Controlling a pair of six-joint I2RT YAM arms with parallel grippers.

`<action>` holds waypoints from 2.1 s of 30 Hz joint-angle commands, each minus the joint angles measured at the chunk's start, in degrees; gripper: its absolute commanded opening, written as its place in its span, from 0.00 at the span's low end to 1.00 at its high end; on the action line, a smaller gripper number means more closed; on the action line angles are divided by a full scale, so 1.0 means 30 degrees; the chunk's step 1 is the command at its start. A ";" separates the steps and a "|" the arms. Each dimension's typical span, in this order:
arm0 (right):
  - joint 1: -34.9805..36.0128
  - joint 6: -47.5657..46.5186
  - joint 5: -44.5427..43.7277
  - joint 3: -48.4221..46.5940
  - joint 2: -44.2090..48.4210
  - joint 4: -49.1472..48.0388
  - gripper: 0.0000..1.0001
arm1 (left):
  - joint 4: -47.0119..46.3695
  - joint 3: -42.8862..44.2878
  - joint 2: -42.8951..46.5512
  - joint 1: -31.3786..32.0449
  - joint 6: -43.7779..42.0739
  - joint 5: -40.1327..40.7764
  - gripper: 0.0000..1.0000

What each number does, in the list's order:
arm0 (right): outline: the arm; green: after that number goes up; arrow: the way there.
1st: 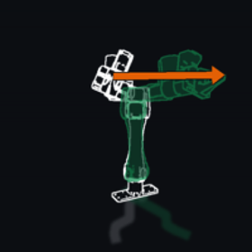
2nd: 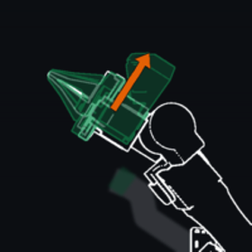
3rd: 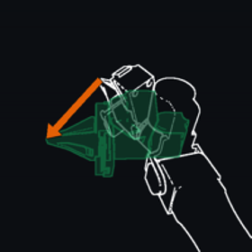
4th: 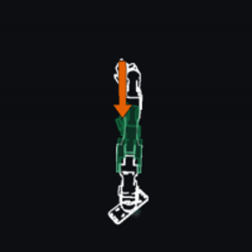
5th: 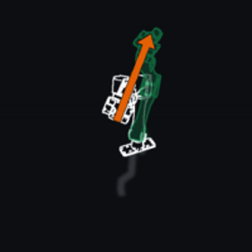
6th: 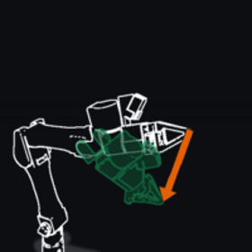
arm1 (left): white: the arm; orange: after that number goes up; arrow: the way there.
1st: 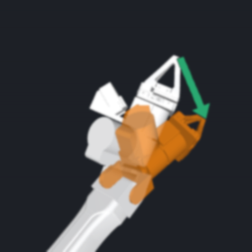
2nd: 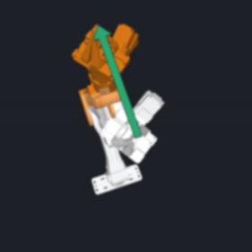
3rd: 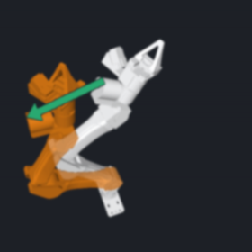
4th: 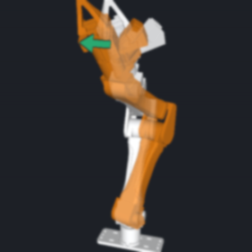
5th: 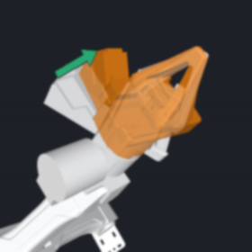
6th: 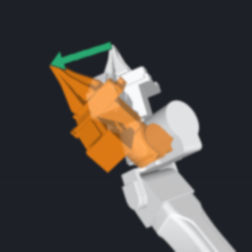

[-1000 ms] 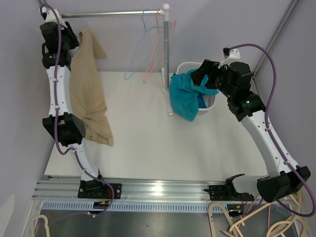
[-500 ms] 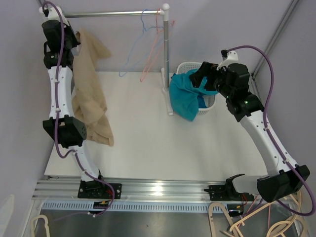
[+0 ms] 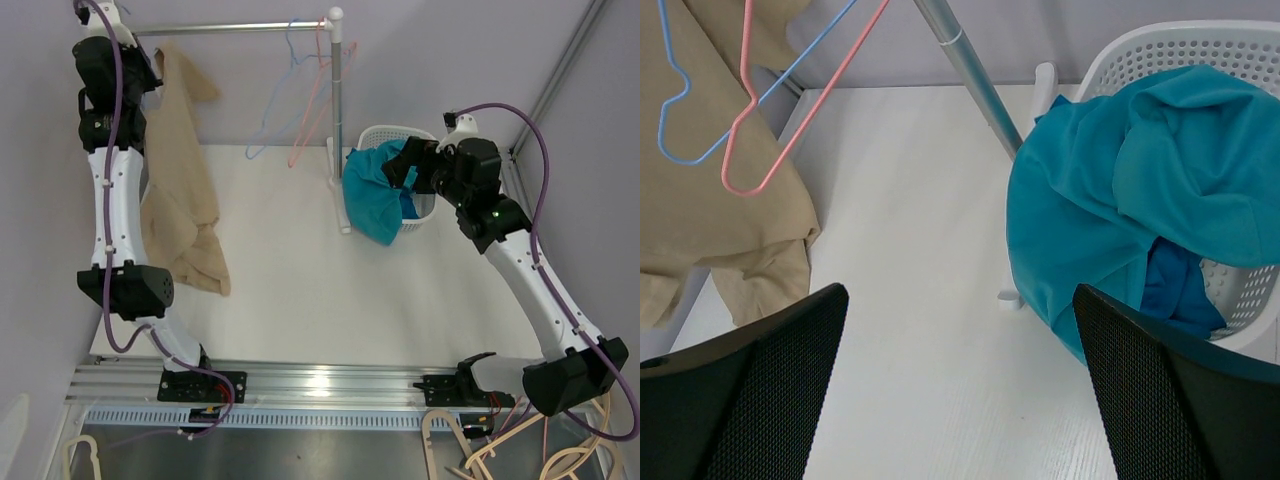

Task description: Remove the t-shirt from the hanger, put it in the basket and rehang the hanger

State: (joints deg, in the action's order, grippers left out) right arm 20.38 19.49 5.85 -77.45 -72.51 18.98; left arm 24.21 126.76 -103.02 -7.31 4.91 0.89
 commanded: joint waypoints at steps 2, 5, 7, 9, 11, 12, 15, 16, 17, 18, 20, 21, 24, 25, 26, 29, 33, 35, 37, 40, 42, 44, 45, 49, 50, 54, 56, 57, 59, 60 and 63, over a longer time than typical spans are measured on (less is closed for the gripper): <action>0.0091 0.0009 0.0366 0.0327 0.1083 -0.0731 1.00 | -0.1244 0.0022 0.1938 0.0416 0.0881 -0.0646 0.01; 0.0120 0.0067 0.0365 0.0855 0.1610 -0.0936 1.00 | -0.0366 0.0081 0.2085 0.0416 0.1790 -0.1024 0.01; 0.0120 0.0213 0.0656 0.1205 0.1933 -0.1083 1.00 | 0.0451 0.0110 0.2347 0.0416 0.2520 -0.1552 0.01; 0.0149 0.0272 0.1066 0.1382 0.2080 -0.1229 0.99 | 0.1069 0.0081 0.2553 0.0416 0.3108 -0.2283 0.01; 0.0585 -0.0019 0.1595 0.1383 0.2197 -0.1230 1.00 | 0.1890 -0.0153 0.2904 0.0416 0.4015 -0.2666 0.01; 0.0850 -0.0195 0.1712 0.1354 0.2168 -0.1230 1.00 | 0.2124 -0.0357 0.3021 0.0445 0.4338 -0.2813 0.01; 0.2021 -0.0897 0.1918 0.1266 0.2168 -0.1463 0.99 | 0.2448 -0.1058 0.3665 0.0591 0.5305 -0.2612 0.01; 0.2431 -0.1073 0.1918 0.1266 0.2168 -0.1580 0.99 | 0.2594 -0.1149 0.3783 0.0591 0.5714 -0.2581 0.01; 0.3334 -0.1510 0.1918 0.1324 0.2226 -0.1726 1.00 | 0.3030 -0.1150 0.3929 0.0649 0.5834 -0.2609 0.01; 0.3749 -0.1631 0.1860 0.1353 0.2256 -0.1960 0.99 | 0.3296 -0.1121 0.4018 0.0679 0.5922 -0.2581 0.01; 0.4569 -0.1923 0.1975 0.1586 0.2285 -0.2399 0.99 | 0.3765 -0.1179 0.4223 0.1000 0.6128 -0.2375 0.01; 0.5414 -0.1925 0.2064 0.1704 0.2314 -0.2924 1.00 | 0.4260 -0.1208 0.4485 0.1292 0.6186 -0.2288 0.01; 0.7405 -0.2012 0.2299 0.2201 0.1994 -0.4241 1.00 | 0.5431 -0.1412 0.5128 0.2052 0.6711 -0.0856 0.01; 0.7966 -0.2071 0.2270 0.2290 0.1818 -0.4537 1.00 | 0.5669 -0.1790 0.5393 0.2259 0.6946 -0.0330 0.01; 0.8552 -0.2129 0.2241 0.2291 0.1614 -0.4801 1.00 | 0.5932 -0.1997 0.5628 0.2667 0.7267 0.1880 0.00; 1.1099 -0.2684 0.1393 0.2174 0.0414 -0.5972 1.00 | 0.5673 -0.3782 0.7033 0.3900 0.8118 0.4470 0.01; 1.3856 -0.3389 0.0512 0.2174 -0.1750 -0.9748 0.99 | 0.5349 -0.5629 0.8236 0.5128 0.8996 0.5971 0.01; 1.4678 -0.3243 0.0570 0.1970 -0.2573 -1.1502 0.99 | 0.5788 -0.5603 0.8355 0.5540 0.9029 0.6383 0.01; 1.5147 -0.3301 0.0309 0.1359 -0.3921 -1.2301 0.99 | 0.5905 -0.5573 0.8384 0.5747 0.8970 0.6472 0.01; 1.5822 -0.3506 0.0072 -0.0045 -0.5675 -1.2860 0.99 | 0.5935 -0.5661 0.8413 0.6011 0.8736 0.6473 0.01; 1.6145 -0.3536 0.0160 -0.0752 -0.6441 -1.2802 1.00 | 0.5877 -0.5632 0.8413 0.6128 0.8561 0.6473 0.01; 1.6408 -0.3652 0.0044 -0.1600 -0.7204 -1.2570 0.99 | 0.5847 -0.5632 0.8384 0.6187 0.8414 0.6444 0.01; 1.6612 -0.3740 -0.0131 -0.1837 -0.7439 -1.2394 1.00 | 0.5818 -0.5661 0.8326 0.6216 0.8355 0.6414 0.01; 1.7082 -0.3859 -0.1214 -0.2221 -0.7881 -1.1456 0.28 | 0.5526 -0.5895 0.8121 0.6216 0.8238 0.6355 0.01; 1.7141 -0.3800 -0.1390 -0.2104 -0.7649 -1.1194 0.13 | 0.5380 -0.5896 0.8120 0.6216 0.8150 0.6471 0.01; 1.8135 -0.4003 -0.2877 -0.0354 -0.6273 -1.0577 0.00 | 0.4472 -0.5926 0.7565 0.6216 0.7187 0.7291 0.01; 1.9189 -0.4151 -0.3848 0.0471 -0.5686 -1.0225 0.00 | 0.4002 -0.5634 0.6863 0.6216 0.6920 0.8022 0.01; 1.9511 -0.4180 -0.4288 0.0881 -0.5103 -1.0050 0.00 | 0.3856 -0.5487 0.6541 0.6216 0.6687 0.8344 0.01; 2.0508 -0.3831 -0.5373 0.2228 -0.4544 -0.9873 0.00 | 0.3855 -0.4466 0.5575 0.6187 0.6481 0.9163 0.01; 2.0801 -0.3597 -0.5551 0.2755 -0.4251 -1.0018 0.00 | 0.3855 -0.4228 0.5310 0.6187 0.6277 0.9400 0.01; 2.1652 -0.2280 -0.6049 0.4894 -0.3458 -1.1246 0.00 | 0.4146 -0.2997 0.4460 0.6129 0.6157 0.9375 0.01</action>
State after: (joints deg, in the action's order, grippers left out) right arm 82.26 8.95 -10.92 -66.52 -85.69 -12.95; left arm 43.18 112.68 -88.27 11.03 24.88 25.54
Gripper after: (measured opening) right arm 0.012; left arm 0.040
